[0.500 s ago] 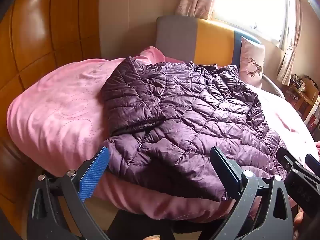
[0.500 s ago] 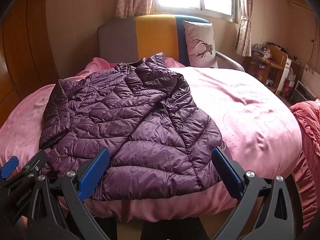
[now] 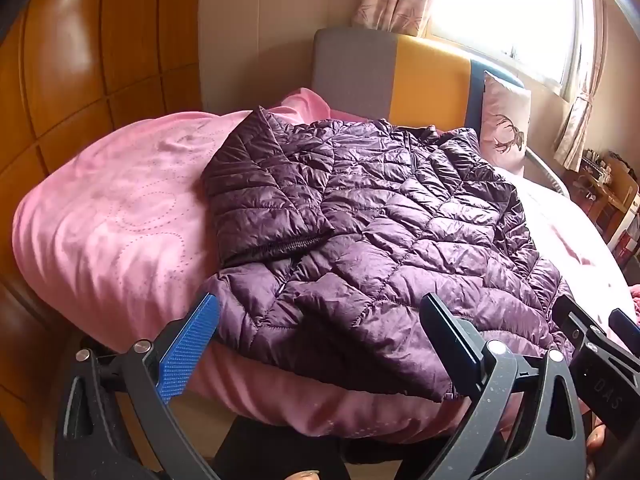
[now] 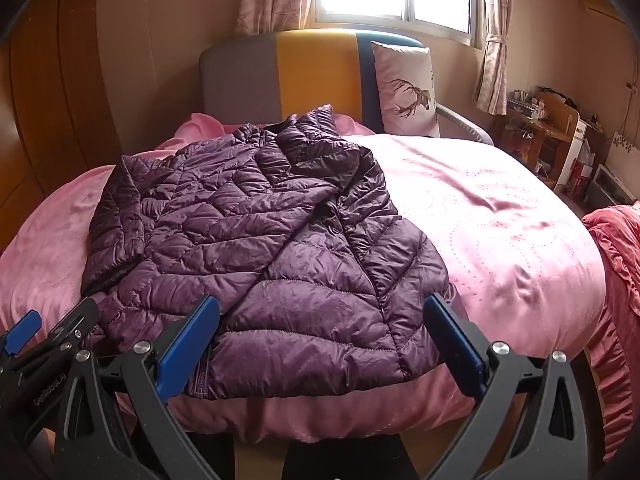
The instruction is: Fold large clothes
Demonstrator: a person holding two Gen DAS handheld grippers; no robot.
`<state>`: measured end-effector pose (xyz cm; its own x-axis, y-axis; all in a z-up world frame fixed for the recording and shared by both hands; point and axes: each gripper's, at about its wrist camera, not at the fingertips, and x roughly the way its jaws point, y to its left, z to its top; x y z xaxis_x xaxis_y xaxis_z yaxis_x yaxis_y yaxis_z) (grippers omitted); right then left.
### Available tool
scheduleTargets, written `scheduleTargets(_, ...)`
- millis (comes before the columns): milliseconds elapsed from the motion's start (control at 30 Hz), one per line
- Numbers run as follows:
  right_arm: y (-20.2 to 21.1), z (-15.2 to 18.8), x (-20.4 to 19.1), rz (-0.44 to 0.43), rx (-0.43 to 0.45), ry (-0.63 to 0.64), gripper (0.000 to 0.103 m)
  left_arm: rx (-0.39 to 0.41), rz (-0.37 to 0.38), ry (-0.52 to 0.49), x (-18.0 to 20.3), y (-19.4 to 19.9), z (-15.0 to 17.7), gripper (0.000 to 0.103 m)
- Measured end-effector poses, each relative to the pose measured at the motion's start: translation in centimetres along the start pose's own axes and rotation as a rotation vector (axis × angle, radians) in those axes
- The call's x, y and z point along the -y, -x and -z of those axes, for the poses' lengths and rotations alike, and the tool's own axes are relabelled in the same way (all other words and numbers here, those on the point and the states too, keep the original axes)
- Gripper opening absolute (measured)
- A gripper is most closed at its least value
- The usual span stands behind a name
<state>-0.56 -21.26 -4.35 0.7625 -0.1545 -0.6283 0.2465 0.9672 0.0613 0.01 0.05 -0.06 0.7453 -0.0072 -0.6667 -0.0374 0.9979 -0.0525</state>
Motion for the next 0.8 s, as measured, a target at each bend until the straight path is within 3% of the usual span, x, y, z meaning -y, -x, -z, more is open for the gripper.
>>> scheduleTargets(800, -0.58, 0.38, -0.33, -0.005, -0.003, 0.018, 0.101, -0.020, 0.004, 0.011, -0.15, -0.65, 0.87, 0.099)
